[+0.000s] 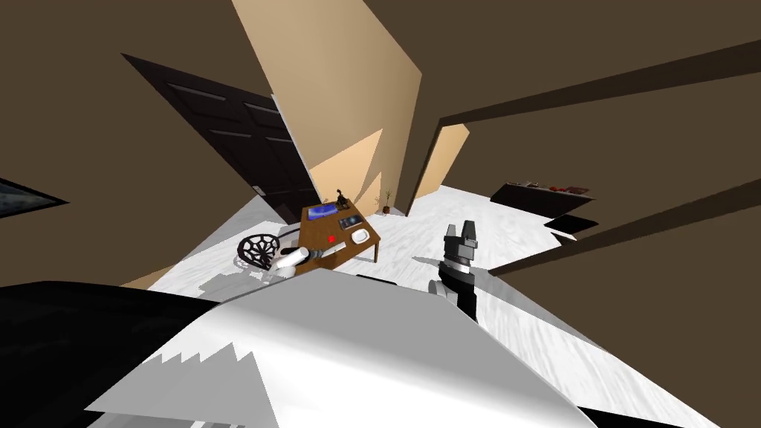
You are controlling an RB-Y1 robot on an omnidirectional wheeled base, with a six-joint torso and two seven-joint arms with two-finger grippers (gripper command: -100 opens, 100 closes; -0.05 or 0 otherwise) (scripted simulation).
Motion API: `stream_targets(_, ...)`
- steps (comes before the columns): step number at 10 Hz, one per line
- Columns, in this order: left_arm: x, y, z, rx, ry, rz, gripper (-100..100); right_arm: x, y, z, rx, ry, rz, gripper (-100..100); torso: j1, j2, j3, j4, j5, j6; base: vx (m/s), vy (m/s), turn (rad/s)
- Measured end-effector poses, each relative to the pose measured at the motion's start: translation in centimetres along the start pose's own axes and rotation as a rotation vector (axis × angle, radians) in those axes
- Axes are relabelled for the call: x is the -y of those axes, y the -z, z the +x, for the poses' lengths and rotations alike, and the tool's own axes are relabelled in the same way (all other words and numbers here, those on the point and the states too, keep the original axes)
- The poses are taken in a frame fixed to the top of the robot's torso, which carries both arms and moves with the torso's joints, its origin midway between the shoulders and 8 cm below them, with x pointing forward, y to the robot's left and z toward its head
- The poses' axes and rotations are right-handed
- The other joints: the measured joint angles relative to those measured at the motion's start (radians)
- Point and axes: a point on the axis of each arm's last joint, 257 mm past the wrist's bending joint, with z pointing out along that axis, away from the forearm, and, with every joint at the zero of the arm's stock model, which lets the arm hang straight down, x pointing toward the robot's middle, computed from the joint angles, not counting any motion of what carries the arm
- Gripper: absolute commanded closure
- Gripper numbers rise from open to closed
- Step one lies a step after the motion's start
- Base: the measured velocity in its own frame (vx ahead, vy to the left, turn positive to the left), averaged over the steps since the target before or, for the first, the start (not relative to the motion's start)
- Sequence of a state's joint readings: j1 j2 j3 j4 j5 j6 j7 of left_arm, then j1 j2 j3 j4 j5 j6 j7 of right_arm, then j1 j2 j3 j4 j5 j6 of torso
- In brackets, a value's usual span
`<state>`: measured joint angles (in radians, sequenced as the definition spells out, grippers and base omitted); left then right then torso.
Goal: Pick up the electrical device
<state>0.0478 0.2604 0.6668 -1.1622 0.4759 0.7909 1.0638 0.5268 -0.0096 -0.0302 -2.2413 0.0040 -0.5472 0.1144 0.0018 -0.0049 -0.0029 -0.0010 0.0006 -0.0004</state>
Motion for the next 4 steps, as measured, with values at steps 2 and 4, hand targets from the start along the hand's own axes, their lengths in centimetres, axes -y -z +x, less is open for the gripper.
stream_targets(2, -2.4, 0.2, 0.4, 0.001, -0.042, -0.032, 100, 0.0, 0.0, 0.0, 0.0, 0.0, 0.0, 0, 0.0, 0.0, 0.0, 0.0, 0.0, -0.001, 0.077, -0.011, 0.237)
stream_targets(4, -3.1, 0.4, 0.6, -0.002, -0.058, -0.041, 0, 0.0, 0.0, 0.0, 0.0, 0.0, 0.0, 0, 0.001, 0.002, 0.001, 0.0, 0.0, 0.0, 0.016, -0.003, 0.004)
